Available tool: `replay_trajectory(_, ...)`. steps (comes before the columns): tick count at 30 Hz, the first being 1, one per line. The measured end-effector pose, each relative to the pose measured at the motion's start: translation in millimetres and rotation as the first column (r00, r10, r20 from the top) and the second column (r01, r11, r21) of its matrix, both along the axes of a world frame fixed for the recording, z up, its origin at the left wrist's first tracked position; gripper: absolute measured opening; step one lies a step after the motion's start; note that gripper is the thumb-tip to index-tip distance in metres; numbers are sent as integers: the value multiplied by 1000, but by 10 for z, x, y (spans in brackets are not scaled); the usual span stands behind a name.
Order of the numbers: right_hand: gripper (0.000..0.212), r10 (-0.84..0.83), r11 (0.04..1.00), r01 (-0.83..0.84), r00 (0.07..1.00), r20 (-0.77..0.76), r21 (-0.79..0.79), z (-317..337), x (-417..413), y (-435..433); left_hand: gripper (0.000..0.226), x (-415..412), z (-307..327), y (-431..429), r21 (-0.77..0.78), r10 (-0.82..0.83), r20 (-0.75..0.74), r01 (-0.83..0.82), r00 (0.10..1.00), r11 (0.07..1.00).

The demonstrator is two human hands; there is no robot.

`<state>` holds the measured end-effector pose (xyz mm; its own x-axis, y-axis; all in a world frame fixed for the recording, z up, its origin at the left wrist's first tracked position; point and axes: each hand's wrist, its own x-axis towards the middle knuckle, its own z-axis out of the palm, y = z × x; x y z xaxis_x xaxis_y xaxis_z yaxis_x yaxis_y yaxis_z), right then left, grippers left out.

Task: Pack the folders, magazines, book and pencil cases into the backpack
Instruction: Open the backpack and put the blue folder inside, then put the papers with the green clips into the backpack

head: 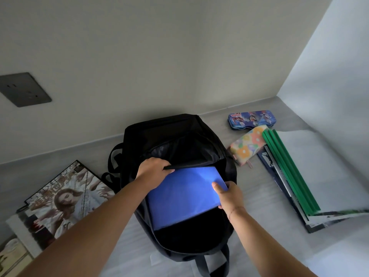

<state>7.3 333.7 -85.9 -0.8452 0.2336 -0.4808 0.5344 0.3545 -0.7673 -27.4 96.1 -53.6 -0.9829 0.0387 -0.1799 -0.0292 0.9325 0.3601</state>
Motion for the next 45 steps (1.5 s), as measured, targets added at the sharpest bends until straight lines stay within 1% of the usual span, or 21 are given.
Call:
replay_trajectory(2,31,56,998,-54,998,41,-39,52,69,80,25,6,-9,2,12,7,5,-7,1000,1000)
replay_trajectory(5,30,175,981,-180,982,77,70,72,123,215,25,15,-14,2,30,19,7,-20,1000,999)
replay_trajectory(6,29,169,980,-176,983,77,92,59,104,224,25,13,-10,3,35,26,11,-26,1000,999)
replay_trajectory(9,22,77,995,-82,994,81,61,9,-1,125,25,-3,10,10,14,19,15,-19,1000,1000)
replay_trajectory(12,21,42,997,-48,996,78,68,7,-81,2,26,4,33,20,-22,3,8,-3,1000,1000)
replay_trajectory(15,30,60,989,-75,991,117,127,39,-103,-35,26,4,31,30,-36,10,29,-9,1000,999)
replay_trajectory(17,38,125,960,-150,985,115,237,103,-85,-12,26,23,30,63,-21,19,43,-18,999,1000)
replay_trajectory(19,43,230,865,-234,971,63,445,203,-43,63,38,55,33,138,24,5,55,-6,998,1000)
replay_trajectory(21,47,277,804,-209,960,-40,557,290,-7,196,56,79,52,281,78,-14,42,11,999,997)
replay_trajectory(23,49,278,824,-167,952,-129,541,353,-10,371,63,58,86,497,178,-21,-27,26,999,984)
replay_trajectory(25,50,270,844,-151,949,-163,515,369,-48,597,58,8,131,793,350,4,-96,30,995,936)
replay_trajectory(26,51,266,841,-146,950,-164,521,370,-73,728,55,-14,153,965,434,17,-99,28,995,901)
replay_trajectory(30,54,196,834,-59,961,-195,548,442,-227,1310,44,-47,154,1746,658,50,74,-86,996,748)
replay_trajectory(31,53,173,832,-35,965,-199,554,459,-278,1475,41,-44,131,1934,700,53,123,-124,991,703)
replay_trajectory(33,51,118,835,6,975,-188,551,473,-387,1876,42,-47,109,2330,737,13,220,-175,975,653)
replay_trajectory(36,56,87,839,-3,988,-130,544,408,-550,2483,48,-123,100,2853,735,-21,316,-231,948,637)
replay_trajectory(38,61,63,843,-9,995,-82,538,364,-648,2865,44,-229,38,3163,724,-2,364,-282,931,630)
replay_trajectory(40,66,65,848,-35,997,-38,528,318,-721,3205,33,-345,-59,3439,715,20,416,-341,909,610)
replay_trajectory(41,69,71,850,-54,997,-14,523,301,-753,3351,34,-404,-124,3562,702,43,431,-365,901,612)
replay_trajectory(44,77,72,885,-84,996,45,457,211,-874,3729,72,-543,-297,3851,642,121,495,-456,860,616)
replay_trajectory(45,79,58,905,-75,997,54,419,185,-908,3815,77,-568,-350,3921,629,147,514,-488,845,605)
